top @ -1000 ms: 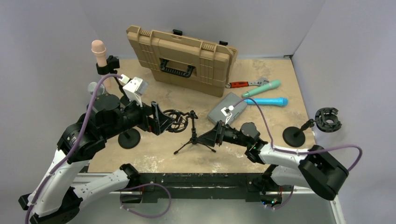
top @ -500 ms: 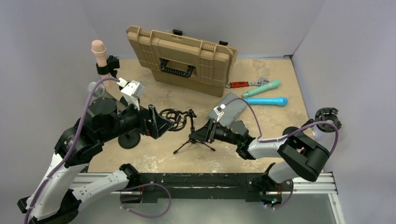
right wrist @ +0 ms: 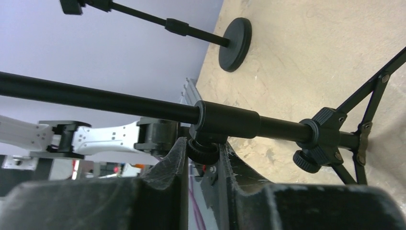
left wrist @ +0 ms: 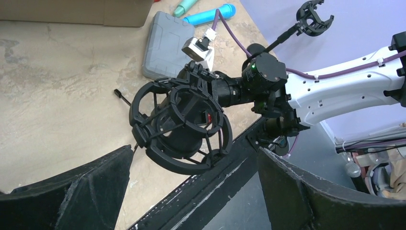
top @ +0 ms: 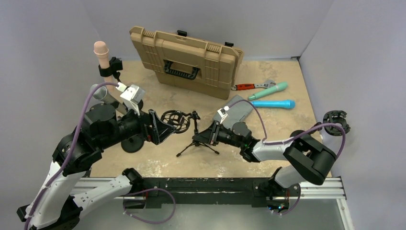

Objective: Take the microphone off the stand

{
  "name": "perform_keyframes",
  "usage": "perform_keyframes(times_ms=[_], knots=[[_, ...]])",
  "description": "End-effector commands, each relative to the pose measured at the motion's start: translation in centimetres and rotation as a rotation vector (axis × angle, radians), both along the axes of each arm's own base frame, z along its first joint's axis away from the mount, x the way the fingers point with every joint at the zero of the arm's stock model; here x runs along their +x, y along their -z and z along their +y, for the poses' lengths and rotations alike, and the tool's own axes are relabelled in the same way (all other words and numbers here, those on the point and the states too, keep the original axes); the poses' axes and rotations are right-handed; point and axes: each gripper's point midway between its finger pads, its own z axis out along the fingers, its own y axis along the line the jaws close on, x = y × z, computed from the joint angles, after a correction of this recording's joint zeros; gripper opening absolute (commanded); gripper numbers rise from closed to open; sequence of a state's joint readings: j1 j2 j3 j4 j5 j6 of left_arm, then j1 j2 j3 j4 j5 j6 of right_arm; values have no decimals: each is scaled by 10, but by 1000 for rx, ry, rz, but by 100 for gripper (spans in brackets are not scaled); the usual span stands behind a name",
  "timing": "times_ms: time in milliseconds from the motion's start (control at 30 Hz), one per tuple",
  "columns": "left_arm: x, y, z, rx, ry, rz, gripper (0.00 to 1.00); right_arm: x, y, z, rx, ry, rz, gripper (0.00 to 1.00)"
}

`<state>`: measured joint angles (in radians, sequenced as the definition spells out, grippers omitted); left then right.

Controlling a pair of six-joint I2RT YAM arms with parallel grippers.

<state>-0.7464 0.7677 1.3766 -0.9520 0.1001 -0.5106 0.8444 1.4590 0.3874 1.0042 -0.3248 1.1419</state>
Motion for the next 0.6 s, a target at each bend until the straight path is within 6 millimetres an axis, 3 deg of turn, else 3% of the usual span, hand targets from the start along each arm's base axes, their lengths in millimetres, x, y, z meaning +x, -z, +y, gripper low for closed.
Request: perform_keyframes(times_ms=[0, 100, 267, 433, 567], knots=[[0, -6, 5, -23, -27, -19, 98, 24, 25, -3, -187, 90, -9, 0], [1, -3, 8, -16, -41, -17, 98, 35, 43, -8, -341, 120, -21, 0], [2, -2, 14, -8, -71, -23, 98, 54, 79, -39, -678, 205, -49, 0], [3, -4, 19, -15, -98, -38, 98, 68, 86, -66, -935, 249, -127, 0], [5, -3, 22, -12, -117, -43, 97, 76, 75, -73, -1050, 290, -208, 0]])
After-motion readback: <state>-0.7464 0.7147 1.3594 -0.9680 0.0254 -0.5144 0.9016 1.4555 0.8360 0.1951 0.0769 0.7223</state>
